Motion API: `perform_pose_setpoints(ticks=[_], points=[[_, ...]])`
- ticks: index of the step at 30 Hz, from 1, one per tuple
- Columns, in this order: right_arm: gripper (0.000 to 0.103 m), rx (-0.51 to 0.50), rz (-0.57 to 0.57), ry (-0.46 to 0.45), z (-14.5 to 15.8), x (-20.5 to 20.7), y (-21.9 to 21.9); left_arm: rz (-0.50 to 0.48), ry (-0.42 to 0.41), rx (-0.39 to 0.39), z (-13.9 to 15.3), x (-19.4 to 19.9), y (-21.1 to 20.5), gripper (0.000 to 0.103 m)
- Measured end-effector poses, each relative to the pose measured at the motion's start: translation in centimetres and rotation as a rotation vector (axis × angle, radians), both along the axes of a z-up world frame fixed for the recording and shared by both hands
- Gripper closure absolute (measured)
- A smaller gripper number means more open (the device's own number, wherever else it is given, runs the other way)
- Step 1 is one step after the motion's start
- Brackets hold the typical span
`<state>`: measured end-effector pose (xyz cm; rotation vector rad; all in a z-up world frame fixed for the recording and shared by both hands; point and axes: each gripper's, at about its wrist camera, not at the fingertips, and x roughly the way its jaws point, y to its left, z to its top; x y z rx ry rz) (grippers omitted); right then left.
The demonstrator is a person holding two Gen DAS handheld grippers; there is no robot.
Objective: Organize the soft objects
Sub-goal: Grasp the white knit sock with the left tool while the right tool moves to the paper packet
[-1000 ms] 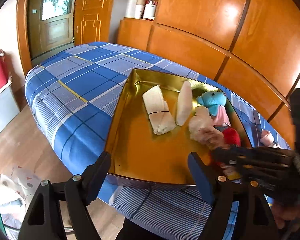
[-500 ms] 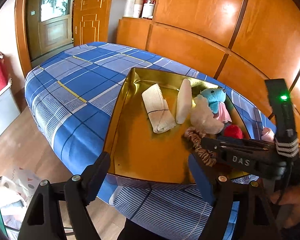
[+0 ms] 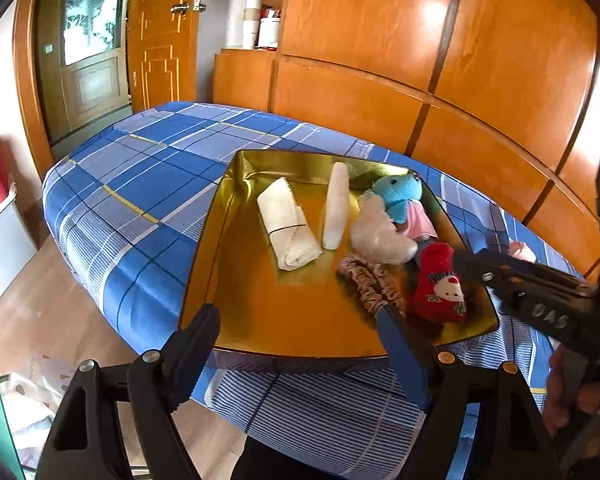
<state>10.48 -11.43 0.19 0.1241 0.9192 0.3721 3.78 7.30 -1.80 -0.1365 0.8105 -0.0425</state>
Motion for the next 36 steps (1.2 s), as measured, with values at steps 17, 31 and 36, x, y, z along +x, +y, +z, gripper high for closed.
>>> perform_pose_setpoints(ticks=[17,31,36], points=[[0.059,-0.166,-0.546,0.017,-0.9,-5.8,-27.4,-0.237,-0.022,0.047,1.5,-0.6,-8.2,0.022],[0.059,0.079,-0.916,0.109,-3.4,-9.6,-37.6,-0.603,0.072,0.022,1.1,1.5,-23.6,0.027],[0.059,0.086,-0.884,0.080,-2.9,-9.4,-37.0,-0.647,0.104,-0.004,-0.3,3.6,-28.7,0.027]])
